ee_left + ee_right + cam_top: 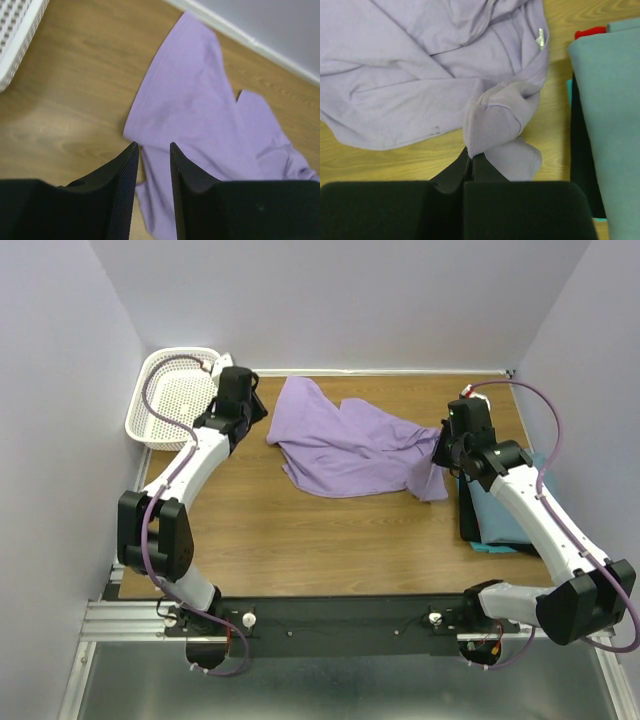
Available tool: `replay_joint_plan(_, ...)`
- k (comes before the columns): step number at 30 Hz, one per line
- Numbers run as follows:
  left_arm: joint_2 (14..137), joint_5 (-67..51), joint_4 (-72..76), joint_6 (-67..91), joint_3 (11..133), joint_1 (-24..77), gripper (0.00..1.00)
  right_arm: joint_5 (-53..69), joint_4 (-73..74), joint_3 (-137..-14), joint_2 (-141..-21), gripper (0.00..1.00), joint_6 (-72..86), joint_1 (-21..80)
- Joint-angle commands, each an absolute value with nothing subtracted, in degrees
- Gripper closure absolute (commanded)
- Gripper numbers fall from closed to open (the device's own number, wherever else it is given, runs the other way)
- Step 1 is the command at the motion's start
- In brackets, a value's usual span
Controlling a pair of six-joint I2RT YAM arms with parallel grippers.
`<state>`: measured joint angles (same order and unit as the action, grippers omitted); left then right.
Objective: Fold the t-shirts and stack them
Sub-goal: Flatten the tshirt out
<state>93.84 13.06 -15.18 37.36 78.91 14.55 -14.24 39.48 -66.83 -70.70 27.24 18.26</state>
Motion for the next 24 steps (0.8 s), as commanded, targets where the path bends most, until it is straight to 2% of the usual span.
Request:
replay_joint_plan(1,90.71,10.74,-13.72,42.45,69.10,14.59,0.65,-9.41,36.39,-66.01,-71.54,0.99,27.60,18.02)
replay_joint_plan(4,90.53,6.17,-10.66,43.59,61.29,14.94,0.67,-9.75,35.86,-65.66,-71.89,0.99,27.68,18.02)
replay_joint_plan(8,92.63,2.65,-8.35,44.47,58.54,16.52,0.67,-10.28,35.60,-65.30,-72.07,1.00,27.86,18.02)
replay_joint_plan(24,100.81,4.13,-6.77,46.05,60.56,19.95,0.66,-12.13,35.51,-64.16,-70.58,1.00,27.86,17.93)
